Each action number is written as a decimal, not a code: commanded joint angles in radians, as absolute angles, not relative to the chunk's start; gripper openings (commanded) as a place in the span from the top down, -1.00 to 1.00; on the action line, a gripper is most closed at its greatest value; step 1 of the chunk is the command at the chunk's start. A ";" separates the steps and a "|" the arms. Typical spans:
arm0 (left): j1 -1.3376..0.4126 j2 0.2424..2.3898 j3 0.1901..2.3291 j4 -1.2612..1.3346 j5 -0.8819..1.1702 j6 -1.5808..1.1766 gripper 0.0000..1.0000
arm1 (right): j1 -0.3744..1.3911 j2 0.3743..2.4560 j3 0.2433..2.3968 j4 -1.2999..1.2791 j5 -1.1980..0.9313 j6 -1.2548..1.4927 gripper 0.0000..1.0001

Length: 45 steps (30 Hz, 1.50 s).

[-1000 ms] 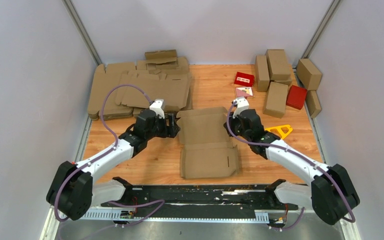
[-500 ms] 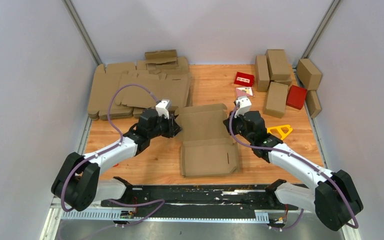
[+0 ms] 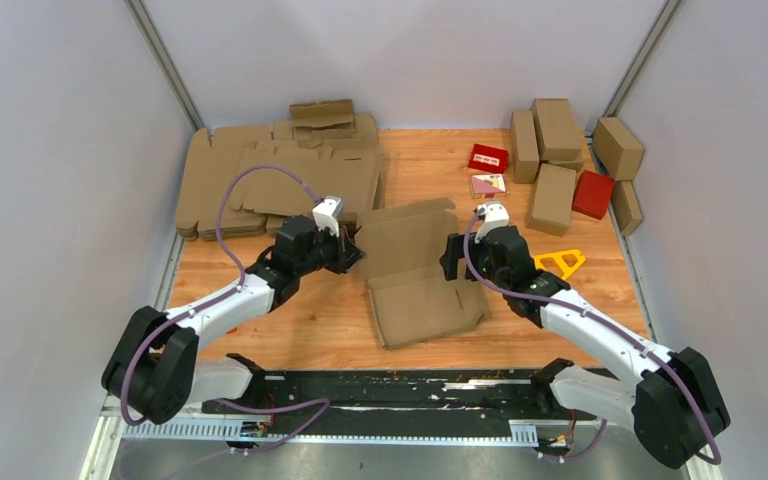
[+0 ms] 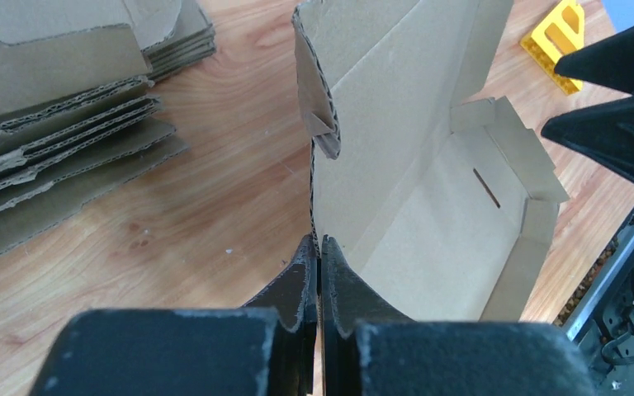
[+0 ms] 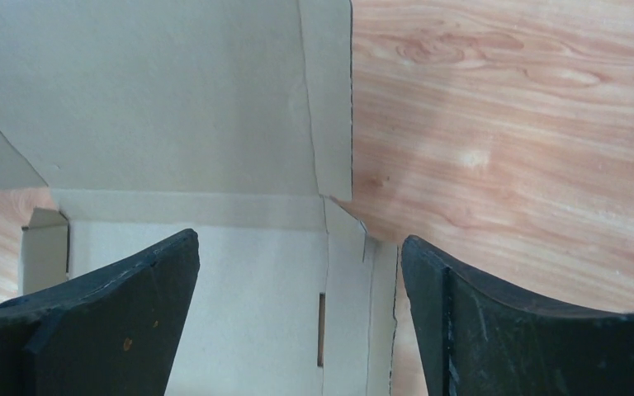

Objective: Fold the paper box

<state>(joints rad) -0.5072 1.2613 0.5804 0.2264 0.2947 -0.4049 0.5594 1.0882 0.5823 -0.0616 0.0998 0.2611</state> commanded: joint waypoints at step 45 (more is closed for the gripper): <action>-0.505 1.279 0.476 0.544 0.437 -0.448 0.65 | 0.563 1.217 0.586 -0.306 -0.030 0.330 -0.63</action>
